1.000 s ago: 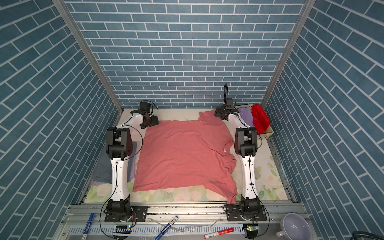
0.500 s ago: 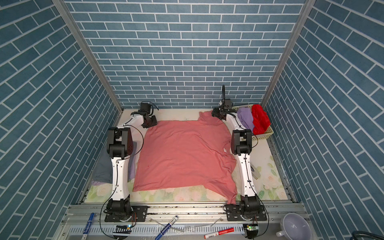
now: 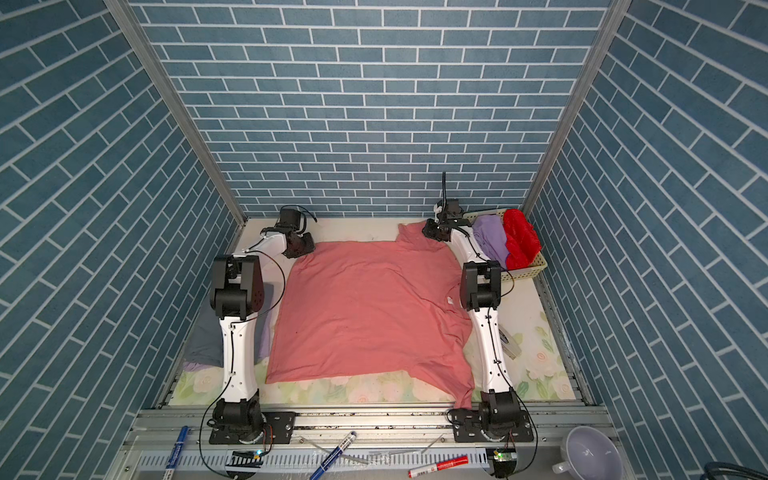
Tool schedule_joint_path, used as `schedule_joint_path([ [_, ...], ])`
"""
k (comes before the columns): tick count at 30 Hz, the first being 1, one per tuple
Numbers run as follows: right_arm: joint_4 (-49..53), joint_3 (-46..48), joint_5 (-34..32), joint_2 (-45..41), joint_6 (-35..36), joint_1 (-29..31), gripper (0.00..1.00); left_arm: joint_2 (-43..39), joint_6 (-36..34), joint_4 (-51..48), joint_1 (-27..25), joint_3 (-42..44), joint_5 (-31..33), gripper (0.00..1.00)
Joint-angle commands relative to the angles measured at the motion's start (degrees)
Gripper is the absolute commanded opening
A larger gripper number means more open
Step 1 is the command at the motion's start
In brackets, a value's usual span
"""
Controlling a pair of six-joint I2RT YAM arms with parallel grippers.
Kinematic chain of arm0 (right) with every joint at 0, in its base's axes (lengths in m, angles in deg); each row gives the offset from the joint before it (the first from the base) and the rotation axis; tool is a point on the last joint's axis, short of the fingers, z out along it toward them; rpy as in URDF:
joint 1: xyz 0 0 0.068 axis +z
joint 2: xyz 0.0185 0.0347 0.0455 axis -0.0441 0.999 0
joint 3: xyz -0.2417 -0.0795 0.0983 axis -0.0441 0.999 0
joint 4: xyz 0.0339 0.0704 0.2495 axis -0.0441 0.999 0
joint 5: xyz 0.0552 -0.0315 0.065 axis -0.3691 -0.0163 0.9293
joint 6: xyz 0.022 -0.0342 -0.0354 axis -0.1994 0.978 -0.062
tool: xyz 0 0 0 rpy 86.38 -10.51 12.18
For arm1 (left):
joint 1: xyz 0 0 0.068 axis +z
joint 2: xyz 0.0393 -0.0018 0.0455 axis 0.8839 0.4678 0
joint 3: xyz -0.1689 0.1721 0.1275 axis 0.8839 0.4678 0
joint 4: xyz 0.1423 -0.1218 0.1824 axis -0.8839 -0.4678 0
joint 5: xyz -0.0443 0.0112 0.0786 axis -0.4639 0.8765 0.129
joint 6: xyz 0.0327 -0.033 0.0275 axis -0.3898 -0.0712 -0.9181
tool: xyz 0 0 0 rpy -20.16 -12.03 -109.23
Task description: Fold and stack the t-shirts
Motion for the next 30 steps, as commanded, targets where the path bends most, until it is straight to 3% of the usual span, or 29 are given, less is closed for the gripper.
schedule_joint_path([
  [1, 0.16, -1.84, -0.01, 1.37, -1.00, 0.80, 0.14, -0.42, 0.35, -2.19, -0.05, 2.30, -1.69, 0.32],
  [3, -0.08, -1.08, -1.99, 0.17, -0.35, 1.14, 0.19, -0.74, 0.36, -1.68, -0.05, 2.92, -1.76, 0.32],
  [8, -6.35, 8.59, -15.90, -7.59, 3.61, 1.96, 0.48, -0.88, 0.34, -1.33, 0.04, 3.37, -2.22, 0.31],
  [11, -5.07, 8.70, -24.79, -8.43, 2.89, 1.89, 0.56, -0.92, 0.31, -1.12, 0.04, 3.66, -2.31, 0.31],
  [17, 4.52, 1.59, -29.24, -3.30, -0.68, 1.90, 0.64, -1.25, 0.44, -0.86, 0.04, 3.85, -2.67, 0.31],
  [22, 5.12, 0.84, -25.63, -2.42, -0.56, 1.86, 0.66, -1.95, 0.07, -0.60, 0.12, 4.71, -2.66, 0.31],
  [30, 6.00, -2.47, -8.53, 0.63, 0.38, 3.49, 0.64, -2.63, 0.44, 0.50, 0.21, 5.68, -3.90, 0.30],
])
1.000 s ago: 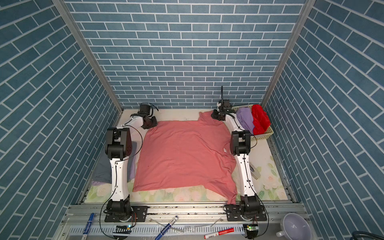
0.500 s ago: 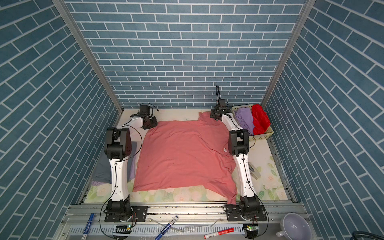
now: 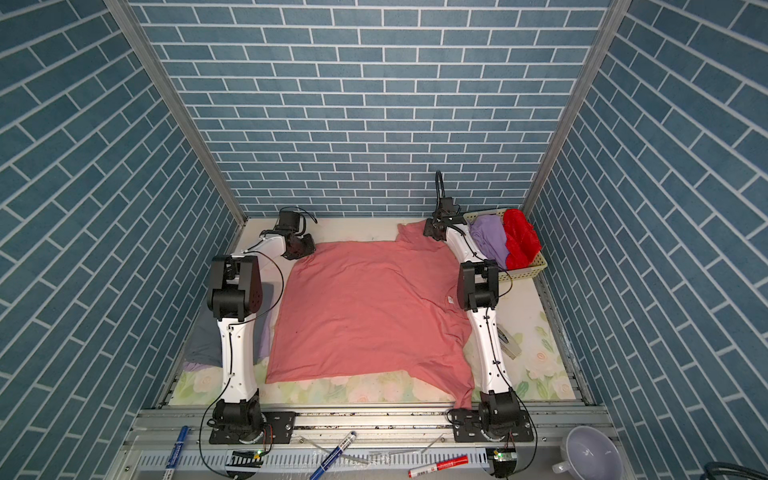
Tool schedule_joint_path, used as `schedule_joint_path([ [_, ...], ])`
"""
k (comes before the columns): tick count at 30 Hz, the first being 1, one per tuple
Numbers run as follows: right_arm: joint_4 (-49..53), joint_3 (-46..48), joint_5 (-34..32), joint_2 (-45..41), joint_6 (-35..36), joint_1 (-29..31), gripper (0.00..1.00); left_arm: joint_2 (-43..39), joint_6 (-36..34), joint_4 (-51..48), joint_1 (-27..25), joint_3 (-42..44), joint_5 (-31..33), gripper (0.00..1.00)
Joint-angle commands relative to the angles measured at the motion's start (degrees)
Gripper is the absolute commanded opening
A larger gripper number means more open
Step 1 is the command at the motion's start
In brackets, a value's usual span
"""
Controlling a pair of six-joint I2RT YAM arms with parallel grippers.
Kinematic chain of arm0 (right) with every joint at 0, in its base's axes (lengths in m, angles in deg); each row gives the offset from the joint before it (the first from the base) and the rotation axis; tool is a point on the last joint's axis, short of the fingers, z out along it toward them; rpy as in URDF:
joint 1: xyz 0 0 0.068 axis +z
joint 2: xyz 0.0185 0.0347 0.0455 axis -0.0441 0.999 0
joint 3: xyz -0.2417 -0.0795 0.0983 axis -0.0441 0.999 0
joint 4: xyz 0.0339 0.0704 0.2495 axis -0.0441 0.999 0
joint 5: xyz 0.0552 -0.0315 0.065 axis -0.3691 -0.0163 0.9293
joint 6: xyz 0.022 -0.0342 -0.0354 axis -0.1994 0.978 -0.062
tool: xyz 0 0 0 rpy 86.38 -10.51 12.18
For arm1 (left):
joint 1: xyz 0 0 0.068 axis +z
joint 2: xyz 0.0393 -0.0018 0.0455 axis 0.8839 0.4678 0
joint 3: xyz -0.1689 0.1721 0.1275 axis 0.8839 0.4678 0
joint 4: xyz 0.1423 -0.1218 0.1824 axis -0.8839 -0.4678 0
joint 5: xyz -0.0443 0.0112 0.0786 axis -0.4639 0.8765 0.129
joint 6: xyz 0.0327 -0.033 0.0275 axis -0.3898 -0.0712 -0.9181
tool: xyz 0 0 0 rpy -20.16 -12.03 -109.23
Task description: Fold and stack the t-shirts
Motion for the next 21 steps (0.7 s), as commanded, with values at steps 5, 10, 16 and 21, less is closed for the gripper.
schedule_joint_path([
  [5, 3.18, -2.63, 7.95, 2.90, -1.59, 1.40, 0.43, -1.19, 0.31, -2.25, 0.15, 1.77, -1.43, 0.30],
  [10, 3.83, -1.66, 1.31, 1.89, -2.84, 1.57, 0.00, -1.95, 0.18, -1.69, 0.24, 2.59, -1.39, 0.28],
  [16, -3.56, 5.96, -5.32, -5.50, -0.17, 1.65, 0.00, -2.61, -0.12, -1.07, 1.04, 3.08, -1.66, 0.23],
  [21, -3.35, 7.17, -4.15, -11.58, 6.46, 1.55, 0.00, -4.03, -1.28, 1.23, 2.42, 2.83, -3.96, 0.05],
])
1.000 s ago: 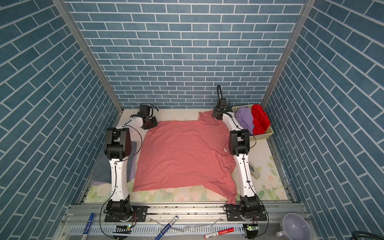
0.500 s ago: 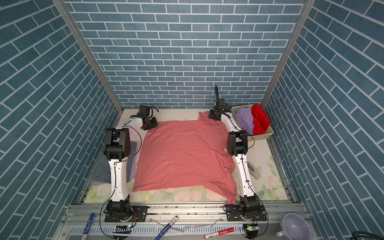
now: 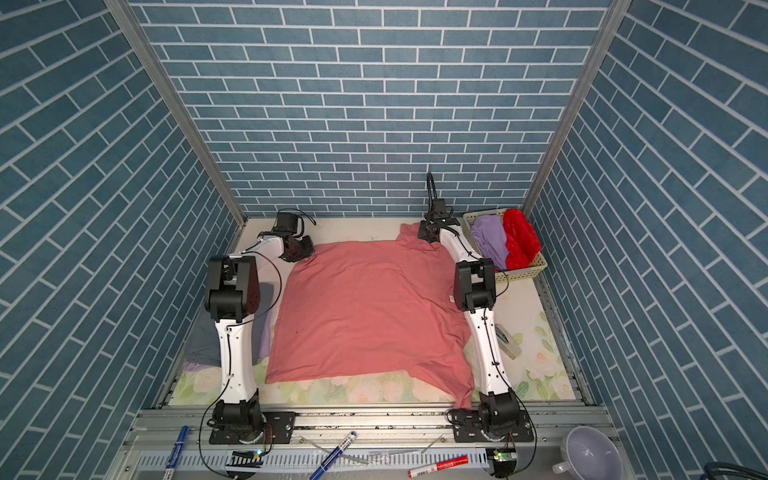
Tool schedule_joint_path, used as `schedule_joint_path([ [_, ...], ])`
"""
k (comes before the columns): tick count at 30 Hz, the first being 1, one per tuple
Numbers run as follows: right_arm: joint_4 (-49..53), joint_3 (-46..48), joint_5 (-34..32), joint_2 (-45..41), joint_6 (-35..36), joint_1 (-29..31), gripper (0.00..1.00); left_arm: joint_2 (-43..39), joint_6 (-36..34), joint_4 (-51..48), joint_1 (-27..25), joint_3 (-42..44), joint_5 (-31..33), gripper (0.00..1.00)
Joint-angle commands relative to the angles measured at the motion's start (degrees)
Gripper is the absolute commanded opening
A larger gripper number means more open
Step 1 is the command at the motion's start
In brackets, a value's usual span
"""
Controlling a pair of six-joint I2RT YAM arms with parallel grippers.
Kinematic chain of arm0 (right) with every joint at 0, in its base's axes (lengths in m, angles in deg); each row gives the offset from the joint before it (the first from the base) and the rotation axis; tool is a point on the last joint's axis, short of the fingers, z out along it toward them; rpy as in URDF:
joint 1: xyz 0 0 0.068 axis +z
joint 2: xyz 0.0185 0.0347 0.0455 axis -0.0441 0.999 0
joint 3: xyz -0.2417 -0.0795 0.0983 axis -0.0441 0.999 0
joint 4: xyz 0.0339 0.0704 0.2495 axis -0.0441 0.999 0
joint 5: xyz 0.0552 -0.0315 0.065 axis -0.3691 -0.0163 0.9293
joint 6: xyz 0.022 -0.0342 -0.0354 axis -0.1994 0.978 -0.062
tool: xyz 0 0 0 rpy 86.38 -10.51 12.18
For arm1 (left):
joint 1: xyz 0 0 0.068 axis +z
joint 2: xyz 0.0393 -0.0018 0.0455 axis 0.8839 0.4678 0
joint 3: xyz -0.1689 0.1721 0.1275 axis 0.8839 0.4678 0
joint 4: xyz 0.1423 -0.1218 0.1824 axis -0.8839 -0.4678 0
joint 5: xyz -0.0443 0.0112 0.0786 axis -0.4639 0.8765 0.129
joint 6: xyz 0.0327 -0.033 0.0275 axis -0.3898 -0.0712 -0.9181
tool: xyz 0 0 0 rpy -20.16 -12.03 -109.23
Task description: Fold and stack the t-shirts
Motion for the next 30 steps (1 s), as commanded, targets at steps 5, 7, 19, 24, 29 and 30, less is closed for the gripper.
schedule_joint_path([
  [5, 2.81, 5.14, -0.16, -12.52, 10.90, -0.17, 0.00, -6.20, -3.24, 3.24, 2.02, 1.90, -2.12, 0.00],
  [7, 2.88, 8.89, 0.11, -15.11, 11.96, -0.15, 0.00, -8.04, -4.55, 4.17, 2.11, 2.90, -2.34, 0.00],
  [19, -0.57, 35.17, -1.56, -34.56, 14.75, -0.10, 0.00, -25.52, -9.18, 7.95, 2.11, 22.18, 0.50, 0.00],
  [24, -2.74, 49.54, -2.09, -43.80, 14.71, 0.42, 0.00, -34.23, -9.92, 6.96, 2.11, 33.52, 2.83, 0.00],
  [29, -3.95, 63.65, -4.98, -53.51, 12.40, 1.77, 0.00, -43.83, -8.12, 5.14, 1.94, 44.18, 7.14, 0.15],
  [30, -4.64, 66.40, -6.25, -55.27, 12.11, 2.15, 0.00, -46.18, -7.64, 5.32, 1.93, 46.25, 7.45, 0.22],
])
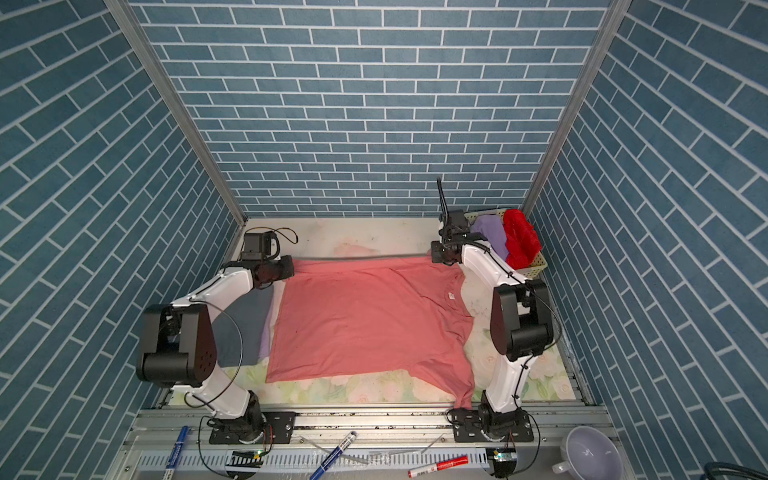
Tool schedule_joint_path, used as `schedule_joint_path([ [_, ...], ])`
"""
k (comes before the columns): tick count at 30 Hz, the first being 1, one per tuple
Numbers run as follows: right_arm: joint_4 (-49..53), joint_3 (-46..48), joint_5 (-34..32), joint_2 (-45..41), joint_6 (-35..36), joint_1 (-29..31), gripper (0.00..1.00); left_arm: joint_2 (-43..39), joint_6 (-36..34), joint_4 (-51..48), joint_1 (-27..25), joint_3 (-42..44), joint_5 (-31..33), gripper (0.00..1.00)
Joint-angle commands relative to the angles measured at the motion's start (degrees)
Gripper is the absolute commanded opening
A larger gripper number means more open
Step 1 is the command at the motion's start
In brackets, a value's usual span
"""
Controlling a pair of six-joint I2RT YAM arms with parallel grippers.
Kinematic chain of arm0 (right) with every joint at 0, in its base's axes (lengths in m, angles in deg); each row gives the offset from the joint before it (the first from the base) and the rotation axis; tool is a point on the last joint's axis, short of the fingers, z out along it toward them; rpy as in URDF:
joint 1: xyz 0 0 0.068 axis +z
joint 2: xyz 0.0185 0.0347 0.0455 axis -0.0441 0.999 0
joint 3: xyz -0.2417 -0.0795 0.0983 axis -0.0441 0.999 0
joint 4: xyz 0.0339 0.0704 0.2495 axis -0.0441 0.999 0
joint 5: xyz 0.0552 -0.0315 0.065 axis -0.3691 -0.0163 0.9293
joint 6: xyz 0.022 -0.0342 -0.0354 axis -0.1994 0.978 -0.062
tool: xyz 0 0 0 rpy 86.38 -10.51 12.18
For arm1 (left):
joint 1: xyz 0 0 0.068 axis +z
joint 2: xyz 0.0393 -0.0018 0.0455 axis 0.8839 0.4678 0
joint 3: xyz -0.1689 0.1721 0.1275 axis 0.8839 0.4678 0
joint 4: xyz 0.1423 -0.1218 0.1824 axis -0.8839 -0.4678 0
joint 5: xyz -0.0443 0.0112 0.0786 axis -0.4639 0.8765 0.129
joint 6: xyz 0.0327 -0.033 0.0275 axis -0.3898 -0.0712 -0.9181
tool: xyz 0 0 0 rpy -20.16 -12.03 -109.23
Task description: Fold and stack the t-shirts
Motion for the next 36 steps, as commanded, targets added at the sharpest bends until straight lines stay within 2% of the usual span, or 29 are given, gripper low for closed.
schedule_joint_path([
  [1, -1.85, 9.12, -6.35, -6.68, -0.76, 0.81, 0.00, -7.54, 1.32, -0.96, 0.45, 6.70, 5.25, 0.30],
  [2, -1.88, 11.45, -8.17, -8.75, -1.77, 1.13, 0.02, -10.50, 2.26, -0.29, 0.53, 9.16, 6.43, 0.43],
  [3, -2.03, 13.19, -9.17, -10.81, -2.45, 1.24, 0.21, -13.24, 3.09, -0.09, 0.51, 10.67, 7.37, 0.52],
  [4, -2.38, 14.76, -9.85, -13.46, -3.15, 1.46, 0.34, -15.91, 3.73, -0.19, 0.53, 11.93, 7.91, 0.58],
  [8, -5.58, 18.48, -12.63, -21.49, -6.20, 1.54, 0.47, -21.81, 5.93, -1.63, 0.54, 12.73, 7.06, 0.65],
  [11, -6.45, 18.29, -10.53, -21.12, -7.81, 1.49, 0.48, -19.56, 7.68, -3.81, 0.45, 10.56, 4.63, 0.65],
  [14, -7.49, 17.12, -7.51, -16.89, -9.13, 1.48, 0.48, -14.53, 8.80, -4.70, -0.11, 8.79, 1.72, 0.63],
  [22, -13.30, 14.34, -1.29, -6.94, -14.83, 2.19, 0.45, -2.75, 9.33, -0.97, -4.16, 5.51, 1.88, 0.63],
  [26, -11.83, 13.17, -3.52, -3.91, -14.76, 2.27, 0.46, 3.61, 8.94, 0.95, -4.65, 2.65, 1.87, 0.60],
  [36, -9.65, 12.95, -5.99, -1.10, -13.90, 2.25, 0.47, 11.63, 5.56, 2.68, -4.90, -2.24, 3.53, 0.54],
])
